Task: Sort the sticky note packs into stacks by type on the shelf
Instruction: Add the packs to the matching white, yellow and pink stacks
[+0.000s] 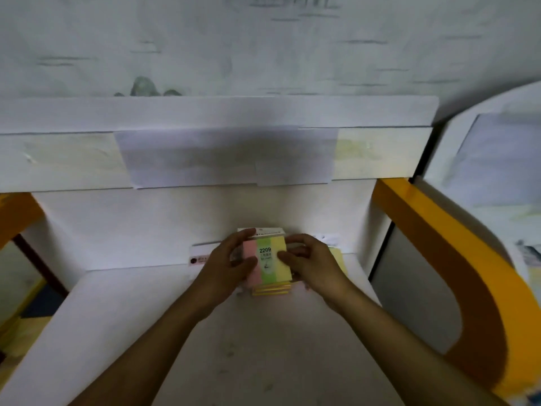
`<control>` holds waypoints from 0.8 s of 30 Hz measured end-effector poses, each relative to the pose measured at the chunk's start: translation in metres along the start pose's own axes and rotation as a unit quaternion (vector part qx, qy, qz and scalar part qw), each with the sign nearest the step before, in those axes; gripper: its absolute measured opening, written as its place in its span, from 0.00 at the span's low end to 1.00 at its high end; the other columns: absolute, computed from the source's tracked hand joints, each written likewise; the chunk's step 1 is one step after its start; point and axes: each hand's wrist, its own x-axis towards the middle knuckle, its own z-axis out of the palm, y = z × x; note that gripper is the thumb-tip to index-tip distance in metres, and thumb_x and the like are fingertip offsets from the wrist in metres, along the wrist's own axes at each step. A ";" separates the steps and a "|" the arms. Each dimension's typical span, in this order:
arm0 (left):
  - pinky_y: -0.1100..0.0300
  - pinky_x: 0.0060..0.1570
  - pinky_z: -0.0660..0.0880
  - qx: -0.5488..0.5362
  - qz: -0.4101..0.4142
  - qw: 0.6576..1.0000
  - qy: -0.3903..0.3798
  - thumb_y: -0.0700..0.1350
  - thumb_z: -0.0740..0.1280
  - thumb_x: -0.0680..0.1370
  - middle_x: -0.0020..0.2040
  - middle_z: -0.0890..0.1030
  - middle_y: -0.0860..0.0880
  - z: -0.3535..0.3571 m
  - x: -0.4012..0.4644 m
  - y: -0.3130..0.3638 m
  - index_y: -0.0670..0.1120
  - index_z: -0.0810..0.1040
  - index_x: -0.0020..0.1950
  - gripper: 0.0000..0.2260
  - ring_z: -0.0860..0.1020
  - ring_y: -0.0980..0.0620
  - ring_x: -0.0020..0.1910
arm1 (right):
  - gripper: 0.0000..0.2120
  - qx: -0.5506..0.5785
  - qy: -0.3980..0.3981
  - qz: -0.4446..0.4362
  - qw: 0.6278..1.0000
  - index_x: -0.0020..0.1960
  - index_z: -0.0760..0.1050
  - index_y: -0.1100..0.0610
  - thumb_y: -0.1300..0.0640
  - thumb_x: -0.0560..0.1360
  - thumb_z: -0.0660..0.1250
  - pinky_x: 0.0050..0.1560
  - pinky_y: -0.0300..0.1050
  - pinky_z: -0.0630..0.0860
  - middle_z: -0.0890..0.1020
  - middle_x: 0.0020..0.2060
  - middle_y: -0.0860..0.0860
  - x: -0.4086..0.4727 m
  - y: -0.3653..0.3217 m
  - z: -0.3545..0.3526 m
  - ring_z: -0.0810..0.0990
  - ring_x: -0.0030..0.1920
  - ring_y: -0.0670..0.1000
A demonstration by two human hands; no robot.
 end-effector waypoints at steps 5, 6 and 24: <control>0.52 0.58 0.78 0.032 -0.037 0.999 -0.019 0.37 0.68 0.77 0.59 0.79 0.49 0.014 0.009 -0.009 0.55 0.72 0.68 0.23 0.81 0.50 0.56 | 0.11 -0.030 0.105 0.024 0.994 0.55 0.77 0.54 0.61 0.74 0.70 0.31 0.38 0.75 0.84 0.46 0.55 0.016 0.013 -0.055 0.82 0.37 0.49; 0.49 0.59 0.77 0.022 -0.042 0.999 -0.018 0.37 0.69 0.76 0.58 0.80 0.45 0.016 0.009 -0.010 0.55 0.73 0.67 0.22 0.81 0.47 0.56 | 0.10 -0.040 0.133 0.033 0.990 0.55 0.77 0.52 0.60 0.74 0.70 0.33 0.41 0.77 0.84 0.48 0.56 0.020 0.018 -0.067 0.83 0.40 0.51; 0.56 0.53 0.77 0.000 -0.035 0.997 -0.068 0.40 0.69 0.75 0.54 0.82 0.52 0.031 0.006 -0.022 0.50 0.80 0.54 0.10 0.82 0.50 0.51 | 0.13 -0.216 0.231 0.059 0.947 0.59 0.78 0.58 0.57 0.75 0.68 0.37 0.38 0.75 0.83 0.50 0.54 0.028 0.046 -0.082 0.80 0.42 0.50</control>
